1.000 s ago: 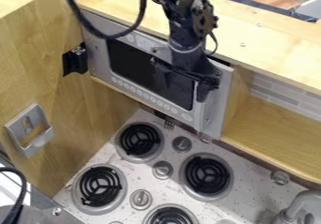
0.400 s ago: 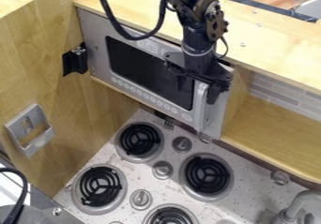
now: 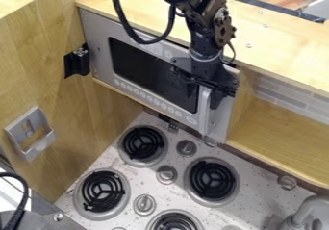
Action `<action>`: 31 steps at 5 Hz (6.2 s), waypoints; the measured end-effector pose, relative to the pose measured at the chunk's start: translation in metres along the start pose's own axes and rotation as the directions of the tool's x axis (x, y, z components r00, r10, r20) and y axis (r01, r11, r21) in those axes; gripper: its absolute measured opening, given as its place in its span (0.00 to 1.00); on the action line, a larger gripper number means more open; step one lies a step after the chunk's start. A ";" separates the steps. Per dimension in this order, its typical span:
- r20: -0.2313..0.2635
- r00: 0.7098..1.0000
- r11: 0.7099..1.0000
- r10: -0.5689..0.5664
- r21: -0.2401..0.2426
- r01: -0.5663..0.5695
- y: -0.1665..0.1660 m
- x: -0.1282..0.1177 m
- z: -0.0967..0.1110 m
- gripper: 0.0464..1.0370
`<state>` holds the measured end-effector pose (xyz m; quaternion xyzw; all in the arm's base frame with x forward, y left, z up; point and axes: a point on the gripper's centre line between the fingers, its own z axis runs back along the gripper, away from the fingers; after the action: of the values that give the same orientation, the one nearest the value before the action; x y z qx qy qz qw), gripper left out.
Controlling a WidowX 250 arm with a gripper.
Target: Open microwave
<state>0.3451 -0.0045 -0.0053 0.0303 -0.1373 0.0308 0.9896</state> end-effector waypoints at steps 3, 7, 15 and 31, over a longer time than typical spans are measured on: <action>-0.008 1.000 1.000 -0.023 -0.015 0.023 -0.007 -0.008 0.001 0.31; -0.117 0.992 0.999 -0.052 0.008 0.054 0.028 -0.078 0.018 0.31; -0.131 0.991 0.997 0.040 0.076 -0.030 0.041 -0.076 0.055 0.96; -0.111 0.843 0.846 0.526 0.166 -0.506 0.142 -0.099 0.037 0.96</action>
<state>0.2299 0.1293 0.0103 0.0544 -0.0623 0.3073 0.9480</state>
